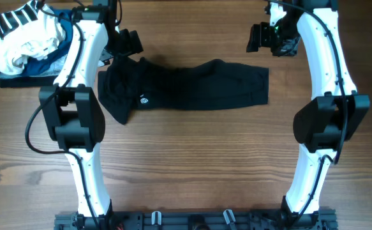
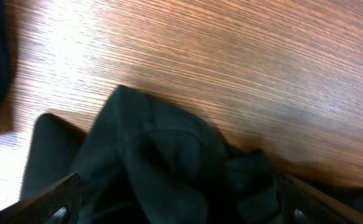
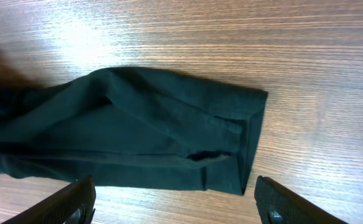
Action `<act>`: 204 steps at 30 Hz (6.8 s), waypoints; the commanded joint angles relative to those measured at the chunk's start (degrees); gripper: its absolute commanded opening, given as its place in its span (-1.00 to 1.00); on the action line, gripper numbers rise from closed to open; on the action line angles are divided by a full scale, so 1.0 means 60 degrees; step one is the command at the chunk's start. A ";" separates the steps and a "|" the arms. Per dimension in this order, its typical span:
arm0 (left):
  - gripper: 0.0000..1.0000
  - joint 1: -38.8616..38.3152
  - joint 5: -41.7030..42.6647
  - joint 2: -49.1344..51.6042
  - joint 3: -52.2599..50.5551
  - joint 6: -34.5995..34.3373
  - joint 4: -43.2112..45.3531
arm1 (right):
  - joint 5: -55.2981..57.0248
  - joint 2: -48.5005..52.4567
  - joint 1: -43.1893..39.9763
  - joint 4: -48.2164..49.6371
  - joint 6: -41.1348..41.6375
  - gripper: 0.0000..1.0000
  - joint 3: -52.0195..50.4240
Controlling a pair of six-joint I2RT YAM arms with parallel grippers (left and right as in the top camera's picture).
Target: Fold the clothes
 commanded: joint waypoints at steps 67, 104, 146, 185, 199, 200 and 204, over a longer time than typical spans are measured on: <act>0.99 -0.1585 -0.0098 -0.1162 0.0306 0.0302 -0.0980 | -0.6768 0.2980 -0.2736 0.0488 -0.2208 0.99 -0.3275; 0.99 -0.1410 -0.0175 -0.1162 0.0306 0.0335 -0.0947 | -0.1982 -0.0197 -0.0208 0.1654 -0.0215 -0.91 -0.2732; 0.99 0.1508 0.2973 -0.1789 0.0306 0.0299 -0.0586 | -0.1184 0.1188 0.3552 0.1413 0.0288 -0.91 -0.2743; 0.99 0.0980 0.2641 -0.1785 0.0306 0.0412 -0.0867 | 0.3151 0.1428 0.3898 0.0976 -0.0237 -0.71 -0.2390; 1.00 0.0980 0.2645 -0.1785 0.0306 0.0484 -0.1056 | -0.1712 0.1279 0.3865 0.0357 -0.1093 -0.92 -0.0612; 1.00 0.0980 0.2645 -0.1785 0.0306 0.0484 -0.1104 | -0.3038 0.1279 0.3861 0.0466 -0.1217 -0.91 -0.0616; 1.00 0.0980 0.2645 -0.1785 0.0306 0.0557 -0.1231 | -0.5941 0.1279 0.3861 0.0798 -0.1220 -0.91 -0.0616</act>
